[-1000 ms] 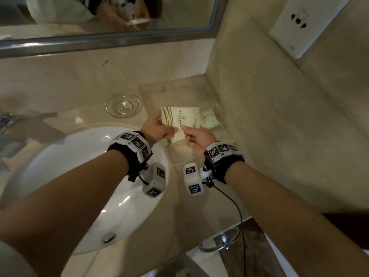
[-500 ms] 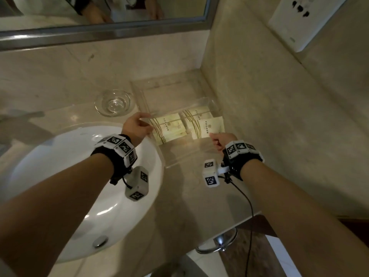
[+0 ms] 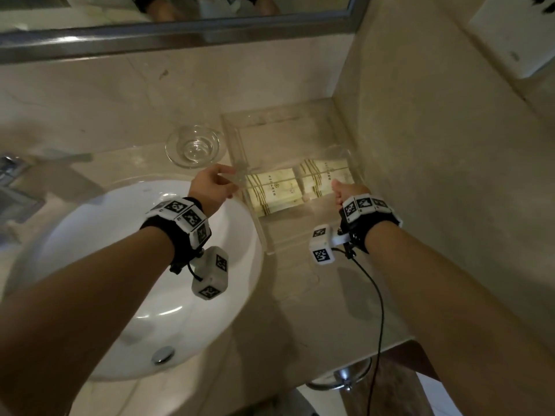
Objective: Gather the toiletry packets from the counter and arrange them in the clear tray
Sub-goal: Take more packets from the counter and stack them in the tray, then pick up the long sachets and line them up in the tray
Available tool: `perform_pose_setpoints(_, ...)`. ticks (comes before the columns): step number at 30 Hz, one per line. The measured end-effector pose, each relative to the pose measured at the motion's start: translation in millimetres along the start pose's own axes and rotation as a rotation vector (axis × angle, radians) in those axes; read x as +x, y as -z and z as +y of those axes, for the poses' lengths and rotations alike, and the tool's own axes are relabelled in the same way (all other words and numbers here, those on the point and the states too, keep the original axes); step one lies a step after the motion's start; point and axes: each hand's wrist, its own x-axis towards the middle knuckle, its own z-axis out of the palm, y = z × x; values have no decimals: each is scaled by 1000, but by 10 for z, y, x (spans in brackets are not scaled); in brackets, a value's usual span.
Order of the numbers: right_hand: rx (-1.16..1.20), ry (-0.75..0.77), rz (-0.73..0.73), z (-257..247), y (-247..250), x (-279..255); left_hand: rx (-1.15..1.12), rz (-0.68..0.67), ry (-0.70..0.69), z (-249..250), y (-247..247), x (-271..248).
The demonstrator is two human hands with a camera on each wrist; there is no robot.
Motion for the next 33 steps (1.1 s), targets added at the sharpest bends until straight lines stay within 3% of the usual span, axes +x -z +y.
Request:
perform_pose_setpoints(9, 64, 116, 44, -307, -367, -598, -66, 20, 2, 47, 342, -55)
perform_pose_setpoints(16, 55, 399, -187, -733, -1309, -1380, -188, 166, -33, 0, 957, -294)
perform_pose_setpoints(25, 10, 643, -524, -904, -2798, -2705, -240, 402, 26, -688, 2349, -936)
perform_pose_setpoints(33, -268, 804, -662, -519, -3863, -3472, -207, 613, 228, -1720, 3342, -1605)
